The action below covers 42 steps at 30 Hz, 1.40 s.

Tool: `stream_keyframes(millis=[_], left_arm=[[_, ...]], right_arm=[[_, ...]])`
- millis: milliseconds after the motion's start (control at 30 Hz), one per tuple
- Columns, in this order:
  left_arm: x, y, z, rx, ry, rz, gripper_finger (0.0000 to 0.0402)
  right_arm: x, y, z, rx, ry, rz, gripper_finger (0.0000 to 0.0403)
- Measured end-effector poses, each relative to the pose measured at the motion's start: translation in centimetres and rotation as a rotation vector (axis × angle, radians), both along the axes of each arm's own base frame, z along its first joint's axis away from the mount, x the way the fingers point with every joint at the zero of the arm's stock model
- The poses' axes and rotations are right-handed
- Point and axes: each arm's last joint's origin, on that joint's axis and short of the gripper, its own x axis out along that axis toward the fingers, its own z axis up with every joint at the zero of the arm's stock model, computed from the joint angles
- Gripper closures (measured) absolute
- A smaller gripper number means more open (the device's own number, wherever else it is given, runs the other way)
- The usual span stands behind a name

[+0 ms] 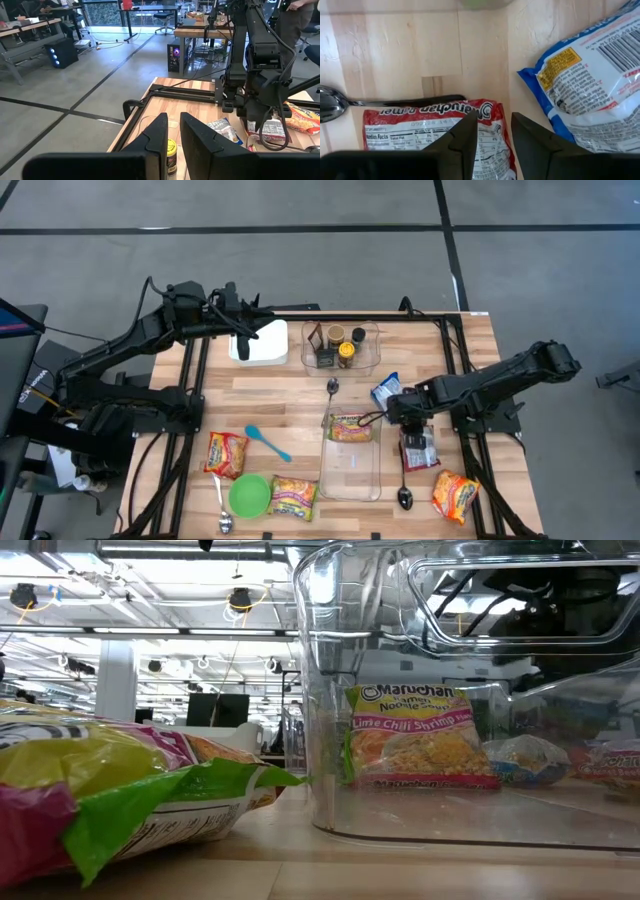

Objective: Pick & Place Food Item
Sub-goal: Put the red noodle pack into the bottom transparent bin

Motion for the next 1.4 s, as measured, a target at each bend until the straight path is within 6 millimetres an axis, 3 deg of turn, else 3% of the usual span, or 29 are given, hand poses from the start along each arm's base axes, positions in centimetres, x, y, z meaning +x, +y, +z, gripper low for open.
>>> stream_keyframes(millis=[667,1067,1400], left_arm=[[0.0,0.0,0.0,0.000,0.000,0.000,0.0358],[0.0,0.0,0.1,0.002,-0.005,0.000,0.0358],[0.1,0.0,0.4,0.017,-0.040,0.000,0.0358]], right_arm=[[-0.4,-0.2,-0.9,-0.033,0.007,0.000,0.0289],[0.3,-0.1,-2.7,-0.052,0.096,0.031,0.0291],[0.3,0.0,-2.9,-0.051,0.105,0.030,0.0331]])
